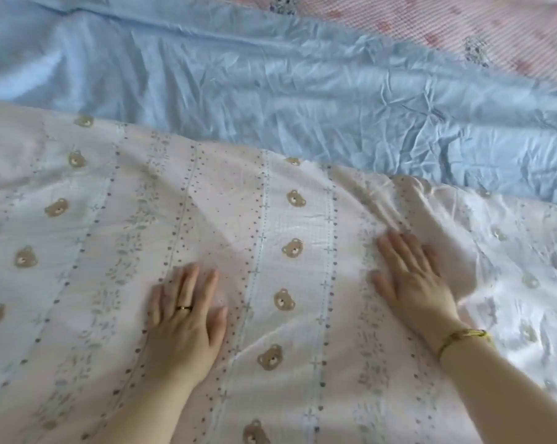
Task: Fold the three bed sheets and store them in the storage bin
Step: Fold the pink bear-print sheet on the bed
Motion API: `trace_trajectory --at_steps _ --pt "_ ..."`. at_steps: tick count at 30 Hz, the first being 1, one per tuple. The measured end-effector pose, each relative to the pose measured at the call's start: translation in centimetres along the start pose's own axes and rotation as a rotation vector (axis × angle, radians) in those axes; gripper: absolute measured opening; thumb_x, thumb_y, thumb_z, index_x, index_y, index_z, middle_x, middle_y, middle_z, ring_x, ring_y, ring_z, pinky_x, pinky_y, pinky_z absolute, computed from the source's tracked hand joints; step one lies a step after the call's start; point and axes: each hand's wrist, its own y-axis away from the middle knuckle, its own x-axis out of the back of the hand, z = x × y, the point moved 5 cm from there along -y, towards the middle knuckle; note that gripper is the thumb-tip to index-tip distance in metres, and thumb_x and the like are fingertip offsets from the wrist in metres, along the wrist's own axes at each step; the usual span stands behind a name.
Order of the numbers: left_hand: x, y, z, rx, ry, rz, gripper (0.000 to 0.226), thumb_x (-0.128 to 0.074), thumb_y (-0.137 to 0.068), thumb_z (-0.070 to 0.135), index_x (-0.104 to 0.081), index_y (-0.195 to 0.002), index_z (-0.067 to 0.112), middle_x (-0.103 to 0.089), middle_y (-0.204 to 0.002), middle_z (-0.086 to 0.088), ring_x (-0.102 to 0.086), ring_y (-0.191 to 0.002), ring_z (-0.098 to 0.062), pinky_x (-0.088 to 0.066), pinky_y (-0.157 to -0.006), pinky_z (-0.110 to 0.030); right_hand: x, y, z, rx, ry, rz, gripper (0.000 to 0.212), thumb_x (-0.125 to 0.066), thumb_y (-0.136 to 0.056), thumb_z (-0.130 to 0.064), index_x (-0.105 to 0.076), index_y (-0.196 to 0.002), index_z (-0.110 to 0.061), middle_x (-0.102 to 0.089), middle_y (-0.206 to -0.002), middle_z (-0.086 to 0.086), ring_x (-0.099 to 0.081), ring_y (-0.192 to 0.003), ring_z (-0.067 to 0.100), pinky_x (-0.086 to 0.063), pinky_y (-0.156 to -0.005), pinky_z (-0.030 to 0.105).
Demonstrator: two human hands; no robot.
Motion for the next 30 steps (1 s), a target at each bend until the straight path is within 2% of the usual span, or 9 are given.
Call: trace_trajectory --at_steps 3,6,11,14,17,21,26,28,30 --pt "0.2 -0.1 0.7 0.001 -0.013 -0.068 0.062 -0.008 -0.096 0.046 -0.048 -0.127 0.009 -0.053 -0.13 -0.021 -0.029 -0.126 -0.029 0.007 -0.113 -0.026 1.5 5.4 13.5 -0.502 -0.003 -0.078 0.075 -0.006 -0.086 -0.063 -0.019 -0.147 -0.021 -0.014 -0.155 -0.001 -0.011 -0.143 0.02 0.0 -0.117 0.037" --pt "0.2 0.1 0.7 0.048 -0.013 -0.026 0.062 -0.017 -0.09 0.044 -0.046 -0.134 0.01 -0.044 -0.14 -0.018 -0.027 -0.134 -0.027 0.019 -0.109 -0.02 3.2 11.1 17.0 -0.725 -0.023 -0.121 0.066 -0.021 -0.09 -0.052 -0.025 -0.145 -0.016 -0.018 -0.154 0.005 -0.011 -0.143 0.023 0.0 -0.116 0.039" --pt "0.9 0.1 1.7 0.104 -0.049 -0.026 0.053 -0.018 -0.098 0.036 -0.011 -0.148 0.021 0.0 -0.157 -0.004 0.006 -0.144 -0.022 0.024 -0.107 -0.026 1.9 17.0 8.8 -0.54 -0.145 -0.113 0.087 -0.006 -0.078 -0.068 -0.025 -0.145 -0.016 -0.021 -0.152 0.01 -0.012 -0.142 0.023 0.008 -0.111 0.023" --pt "1.4 0.4 4.9 0.154 -0.023 -0.073 0.05 -0.024 -0.098 0.026 -0.018 -0.147 0.014 -0.006 -0.156 -0.01 -0.004 -0.142 -0.034 0.001 -0.114 -0.044 -1.1 19.2 1.4 -0.347 -0.149 -0.146 0.063 -0.008 -0.094 -0.053 -0.038 -0.136 -0.016 -0.044 -0.14 0.01 -0.025 -0.134 0.024 -0.004 -0.111 0.032" --pt "0.0 2.0 10.3 -0.068 0.033 -0.104 0.05 -0.031 -0.093 0.028 -0.042 -0.136 0.006 -0.029 -0.148 -0.021 -0.028 -0.134 -0.045 -0.016 -0.111 -0.052 -2.0 21.2 -0.6 -0.287 -0.192 -0.109 0.054 -0.009 -0.095 -0.05 -0.038 -0.133 -0.023 -0.048 -0.139 0.003 -0.029 -0.131 0.02 -0.008 -0.111 0.037" --pt "-2.6 6.8 17.5 -0.39 -0.002 -0.156 0.064 -0.021 -0.094 0.045 -0.064 -0.11 -0.001 -0.06 -0.115 -0.03 -0.058 -0.103 -0.047 -0.043 -0.082 -0.064 -2.4 28.8 9.4 -0.522 -0.084 -0.132 0.055 -0.013 -0.095 -0.051 -0.042 -0.131 -0.021 -0.053 -0.133 0.001 -0.035 -0.125 0.017 -0.011 -0.108 0.034" --pt "-4.1 10.5 23.2 -0.49 0.017 -0.105 0.064 -0.007 -0.095 0.054 -0.045 -0.113 0.007 -0.062 -0.108 -0.031 -0.038 -0.105 -0.036 -0.042 -0.09 -0.051 -0.7 35.5 21.4 -0.921 -0.084 -0.23 0.061 -0.009 -0.093 -0.053 -0.018 -0.147 -0.025 -0.016 -0.155 -0.003 -0.015 -0.143 0.017 -0.002 -0.113 0.034" --pt "-4.9 11.4 27.2 -0.525 0.047 -0.128 0.062 -0.011 -0.095 0.054 -0.045 -0.115 0.006 -0.06 -0.111 -0.03 -0.038 -0.106 -0.036 -0.028 -0.101 -0.044 -0.5 35.6 23.2 -0.928 -0.135 -0.181 0.057 -0.022 -0.091 -0.043 -0.04 -0.138 -0.018 -0.037 -0.147 0.004 -0.038 -0.133 0.027 -0.026 -0.108 0.045" --pt "-6.1 12.0 31.8 -0.56 0.057 -0.126 0.061 -0.013 -0.095 0.053 -0.045 -0.116 0.006 -0.055 -0.117 -0.026 -0.039 -0.108 -0.037 -0.028 -0.093 -0.044 0.1 35.6 24.6 -0.821 -0.185 -0.078 0.049 -0.036 -0.078 -0.037 -0.064 -0.11 -0.014 -0.067 -0.111 0.009 -0.065 -0.096 0.032 -0.051 -0.08 0.044"
